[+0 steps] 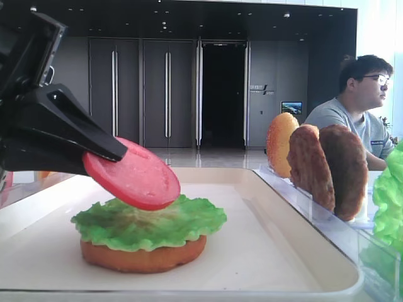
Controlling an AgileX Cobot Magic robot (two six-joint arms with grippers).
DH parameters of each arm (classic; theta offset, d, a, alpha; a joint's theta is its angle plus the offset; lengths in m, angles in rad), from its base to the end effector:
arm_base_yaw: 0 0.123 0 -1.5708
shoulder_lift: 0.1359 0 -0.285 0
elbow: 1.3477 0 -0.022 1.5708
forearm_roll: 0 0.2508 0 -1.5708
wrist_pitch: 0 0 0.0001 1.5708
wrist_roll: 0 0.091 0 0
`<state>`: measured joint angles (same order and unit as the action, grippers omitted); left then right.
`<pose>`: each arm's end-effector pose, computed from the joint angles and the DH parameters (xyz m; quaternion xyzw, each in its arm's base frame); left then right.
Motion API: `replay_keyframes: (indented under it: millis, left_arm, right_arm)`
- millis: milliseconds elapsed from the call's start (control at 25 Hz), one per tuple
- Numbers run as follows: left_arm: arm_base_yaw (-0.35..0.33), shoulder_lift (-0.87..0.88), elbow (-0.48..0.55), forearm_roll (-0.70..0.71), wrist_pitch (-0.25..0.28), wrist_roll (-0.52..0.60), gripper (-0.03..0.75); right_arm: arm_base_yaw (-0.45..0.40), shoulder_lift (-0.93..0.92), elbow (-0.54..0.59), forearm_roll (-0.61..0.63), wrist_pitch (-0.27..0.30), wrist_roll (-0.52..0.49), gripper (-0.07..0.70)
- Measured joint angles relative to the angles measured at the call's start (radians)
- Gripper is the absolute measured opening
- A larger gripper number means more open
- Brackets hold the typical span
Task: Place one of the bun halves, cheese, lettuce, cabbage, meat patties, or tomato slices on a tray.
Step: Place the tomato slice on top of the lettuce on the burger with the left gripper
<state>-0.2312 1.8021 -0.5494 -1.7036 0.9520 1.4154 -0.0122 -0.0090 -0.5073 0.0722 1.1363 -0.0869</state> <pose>0.2277 -0.1291 0.1226 0.0669 0.8607 -0.4912 0.1161 -0.0104 0.0061 0.2734 -0.0354 0.8670 0.0114 0.4969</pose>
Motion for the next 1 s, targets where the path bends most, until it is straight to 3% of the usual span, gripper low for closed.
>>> replay_keyframes:
  millis: [240,480,1000]
  left_arm:
    - [-0.003,0.0,0.0,-0.001,0.0,0.0,0.107]
    - [-0.054,0.0,-0.032,-0.001,-0.004,0.001,0.107]
    - [-0.054,0.07,-0.045,-0.002,-0.016,0.001,0.107]
  right_arm:
    - [0.0,0.0,0.0,0.0,0.0,0.0,0.405]
    - [0.0,0.0,0.0,0.0,0.0,0.0,0.405]
    - [0.0,0.0,0.0,0.0,0.0,0.0,0.405]
